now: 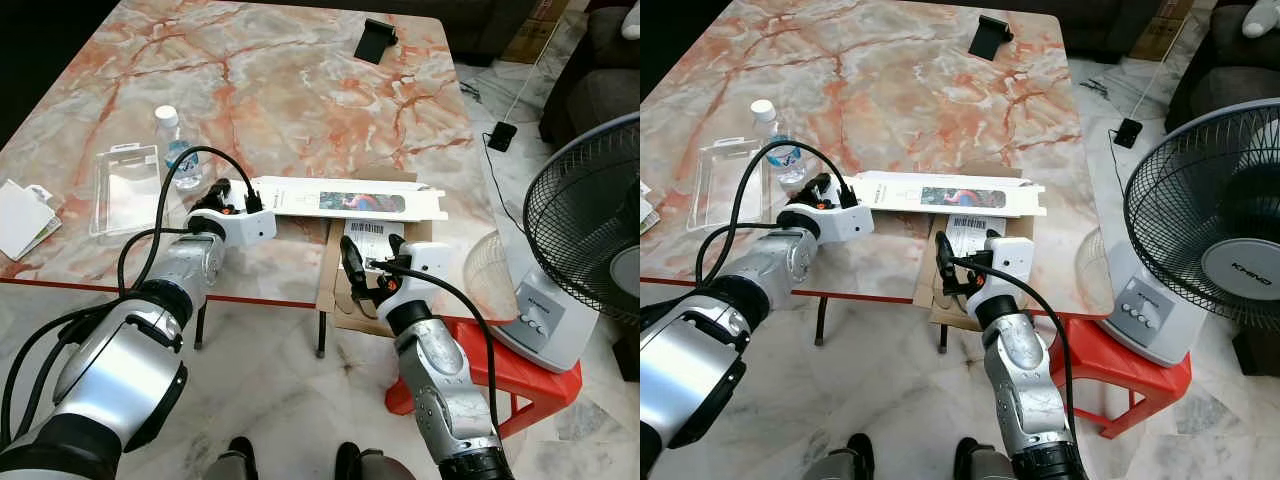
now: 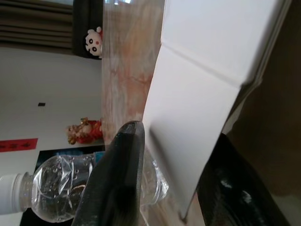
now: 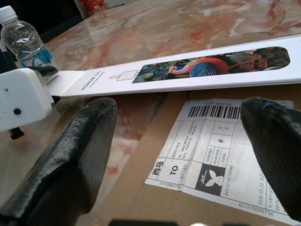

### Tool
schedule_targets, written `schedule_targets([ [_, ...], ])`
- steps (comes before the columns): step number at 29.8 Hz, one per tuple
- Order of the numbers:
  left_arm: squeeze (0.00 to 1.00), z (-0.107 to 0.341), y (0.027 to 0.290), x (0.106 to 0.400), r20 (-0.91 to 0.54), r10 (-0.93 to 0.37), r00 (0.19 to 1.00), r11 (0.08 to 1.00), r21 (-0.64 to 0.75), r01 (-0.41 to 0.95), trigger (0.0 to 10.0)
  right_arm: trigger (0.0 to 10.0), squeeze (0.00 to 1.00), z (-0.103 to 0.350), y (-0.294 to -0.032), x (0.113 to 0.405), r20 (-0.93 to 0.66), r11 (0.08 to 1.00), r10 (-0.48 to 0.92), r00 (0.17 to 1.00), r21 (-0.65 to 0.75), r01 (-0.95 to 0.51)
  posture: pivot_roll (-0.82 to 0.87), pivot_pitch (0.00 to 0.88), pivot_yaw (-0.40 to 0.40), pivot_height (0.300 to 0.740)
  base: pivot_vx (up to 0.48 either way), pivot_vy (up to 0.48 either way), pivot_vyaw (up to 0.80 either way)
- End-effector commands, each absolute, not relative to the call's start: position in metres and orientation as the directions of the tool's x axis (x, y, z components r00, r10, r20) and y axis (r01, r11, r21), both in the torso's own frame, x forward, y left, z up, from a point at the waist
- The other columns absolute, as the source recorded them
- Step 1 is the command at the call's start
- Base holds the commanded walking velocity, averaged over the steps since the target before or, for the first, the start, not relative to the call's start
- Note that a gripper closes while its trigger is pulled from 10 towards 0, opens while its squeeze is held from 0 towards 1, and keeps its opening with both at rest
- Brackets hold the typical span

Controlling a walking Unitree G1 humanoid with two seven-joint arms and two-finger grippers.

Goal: Picking trash to rubbish bin

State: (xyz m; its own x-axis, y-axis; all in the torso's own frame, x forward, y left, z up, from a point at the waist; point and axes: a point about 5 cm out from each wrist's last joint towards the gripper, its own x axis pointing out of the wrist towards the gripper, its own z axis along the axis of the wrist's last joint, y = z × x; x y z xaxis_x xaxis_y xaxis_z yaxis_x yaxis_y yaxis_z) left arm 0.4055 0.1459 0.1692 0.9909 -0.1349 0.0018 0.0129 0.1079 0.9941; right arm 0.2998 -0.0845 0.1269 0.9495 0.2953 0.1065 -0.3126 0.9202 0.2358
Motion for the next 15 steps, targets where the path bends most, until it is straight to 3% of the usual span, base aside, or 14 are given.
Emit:
schedule_targets([
  [1, 0.00, 0.167, 0.142, 0.405, -0.003, -0.151, 0.988, 0.120, 0.993, 0.021, 0.0, 10.0, 0.00, 0.125, -0.076, 0.298, 0.105, 0.906, 0.285, 0.953, 0.294, -0.304, -0.15, 0.195, -0.053, 0.740, 0.000, 0.000, 0.00],
  [9, 0.00, 0.166, 0.142, 0.404, 0.001, -0.149, 0.989, 0.128, 0.992, 0.019, 0.0, 10.0, 0.00, 0.126, -0.076, 0.301, 0.108, 0.909, 0.277, 0.955, 0.293, -0.297, -0.15, 0.186, -0.049, 0.740, 0.000, 0.000, 0.00],
  [15, 0.00, 0.164, 0.150, 0.403, 0.038, -0.084, 0.996, 0.236, 0.972, -0.017, 0.0, 10.0, 0.00, 0.128, -0.075, 0.304, 0.117, 0.908, 0.276, 0.954, 0.295, -0.299, -0.14, 0.160, -0.042, 0.740, 0.000, 0.000, 0.00],
])
